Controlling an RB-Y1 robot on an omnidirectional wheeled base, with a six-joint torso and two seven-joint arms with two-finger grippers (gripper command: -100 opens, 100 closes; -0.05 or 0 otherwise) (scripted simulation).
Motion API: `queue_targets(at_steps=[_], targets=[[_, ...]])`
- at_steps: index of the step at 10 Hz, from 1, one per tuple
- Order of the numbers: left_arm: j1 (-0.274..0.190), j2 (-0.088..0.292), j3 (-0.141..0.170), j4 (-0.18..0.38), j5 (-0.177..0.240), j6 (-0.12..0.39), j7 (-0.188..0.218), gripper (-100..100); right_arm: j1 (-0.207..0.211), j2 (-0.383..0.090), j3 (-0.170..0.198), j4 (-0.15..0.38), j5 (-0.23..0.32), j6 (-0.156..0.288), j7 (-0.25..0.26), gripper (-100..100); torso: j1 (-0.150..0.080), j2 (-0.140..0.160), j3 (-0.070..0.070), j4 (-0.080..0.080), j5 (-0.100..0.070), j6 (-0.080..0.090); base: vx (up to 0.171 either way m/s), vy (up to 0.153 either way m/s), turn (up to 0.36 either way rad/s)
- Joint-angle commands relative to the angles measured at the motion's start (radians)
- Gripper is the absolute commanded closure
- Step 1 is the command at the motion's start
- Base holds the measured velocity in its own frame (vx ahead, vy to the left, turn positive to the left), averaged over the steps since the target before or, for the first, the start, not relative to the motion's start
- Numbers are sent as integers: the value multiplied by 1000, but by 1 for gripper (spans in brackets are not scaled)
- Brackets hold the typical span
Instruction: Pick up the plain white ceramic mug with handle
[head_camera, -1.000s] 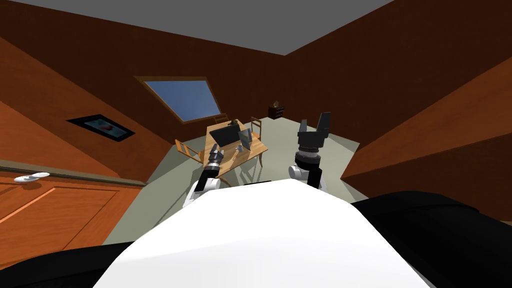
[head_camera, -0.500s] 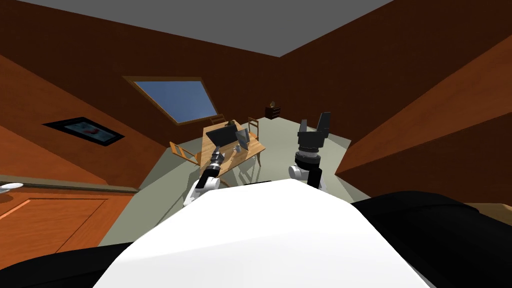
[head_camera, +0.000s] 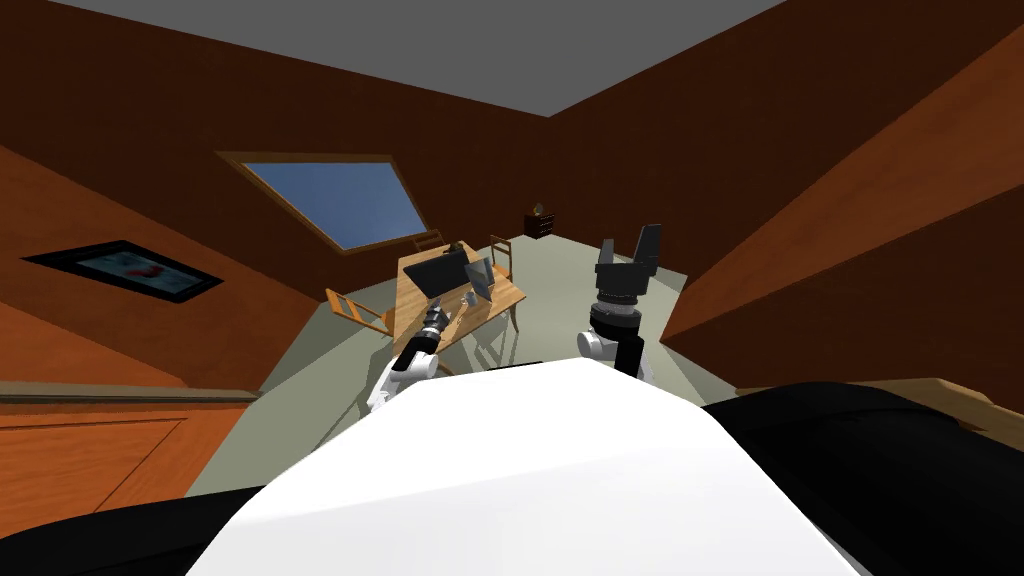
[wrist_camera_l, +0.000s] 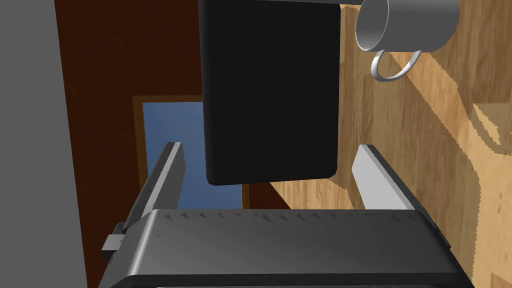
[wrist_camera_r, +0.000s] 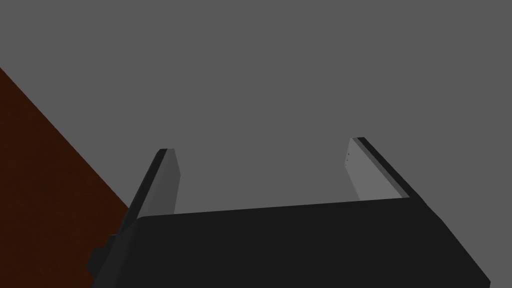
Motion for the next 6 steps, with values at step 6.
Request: queue_targets(at_steps=[6], targets=[[-52, 76, 15, 99, 94, 163, 51, -100, 0, 0, 0, 0, 0, 0, 0, 0, -2, -2, -1, 0, 0, 0, 12, -32, -84]])
